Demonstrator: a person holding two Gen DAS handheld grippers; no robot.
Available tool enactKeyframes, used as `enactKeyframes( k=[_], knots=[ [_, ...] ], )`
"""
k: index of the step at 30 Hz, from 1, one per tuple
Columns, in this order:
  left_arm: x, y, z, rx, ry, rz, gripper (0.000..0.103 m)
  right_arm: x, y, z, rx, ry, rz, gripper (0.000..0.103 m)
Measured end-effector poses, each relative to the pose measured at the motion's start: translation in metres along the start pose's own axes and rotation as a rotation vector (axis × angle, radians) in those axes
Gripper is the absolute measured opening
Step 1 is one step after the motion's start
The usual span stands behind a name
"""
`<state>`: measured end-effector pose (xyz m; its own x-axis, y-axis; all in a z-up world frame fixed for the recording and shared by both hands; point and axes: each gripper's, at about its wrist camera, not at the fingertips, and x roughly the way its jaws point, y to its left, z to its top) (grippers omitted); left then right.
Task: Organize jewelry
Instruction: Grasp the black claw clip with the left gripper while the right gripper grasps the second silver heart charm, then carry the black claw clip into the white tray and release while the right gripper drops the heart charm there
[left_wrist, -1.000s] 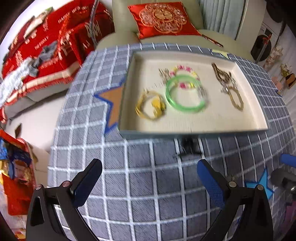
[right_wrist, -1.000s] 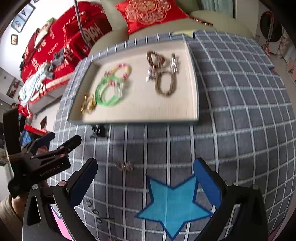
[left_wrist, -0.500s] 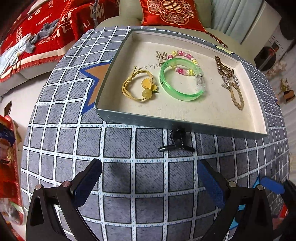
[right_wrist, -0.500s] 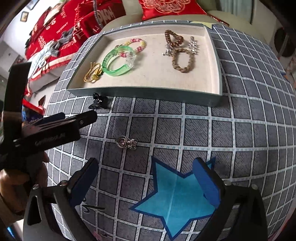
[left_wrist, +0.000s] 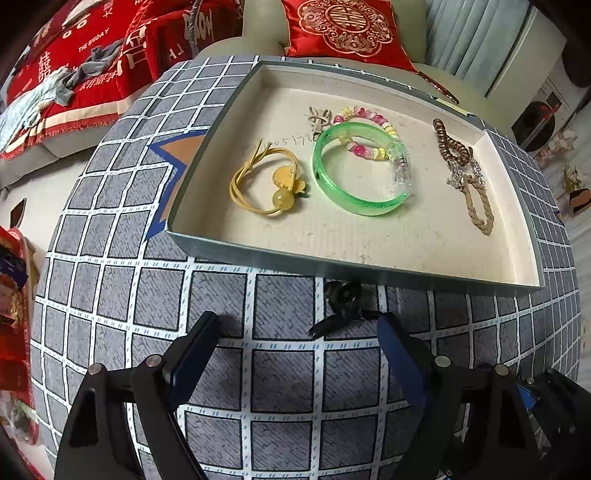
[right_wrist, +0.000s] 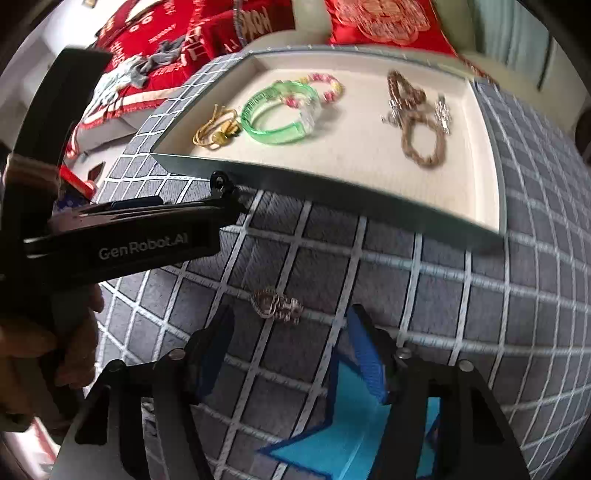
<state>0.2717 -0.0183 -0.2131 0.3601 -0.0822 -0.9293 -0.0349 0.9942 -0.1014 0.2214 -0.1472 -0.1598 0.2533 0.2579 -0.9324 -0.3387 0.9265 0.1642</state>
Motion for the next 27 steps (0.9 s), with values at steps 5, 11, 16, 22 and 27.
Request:
enactKeyframes(
  k=[5, 11, 16, 22, 27],
  knots=[
    [0.0, -0.006, 0.004, 0.017, -0.016, 0.003, 0.085, 0.003, 0.008, 0.0, -0.057, -0.012, -0.029, 0.037],
    [0.001, -0.018, 0.008, 0.046, -0.034, -0.001, 0.06, 0.002, 0.01, -0.003, -0.065, -0.008, -0.042, 0.015],
    [-0.002, -0.02, 0.006, 0.064, -0.039, -0.035, 0.044, 0.0, 0.007, -0.003, -0.029, 0.0, -0.028, 0.015],
    [-0.011, -0.018, 0.0, 0.073, -0.041, -0.06, 0.044, -0.005, -0.005, -0.006, 0.066, 0.014, 0.022, 0.015],
    [-0.022, -0.016, -0.004, 0.085, -0.052, -0.068, 0.044, -0.013, -0.016, -0.009, 0.153, 0.02, 0.061, 0.015]
  ],
)
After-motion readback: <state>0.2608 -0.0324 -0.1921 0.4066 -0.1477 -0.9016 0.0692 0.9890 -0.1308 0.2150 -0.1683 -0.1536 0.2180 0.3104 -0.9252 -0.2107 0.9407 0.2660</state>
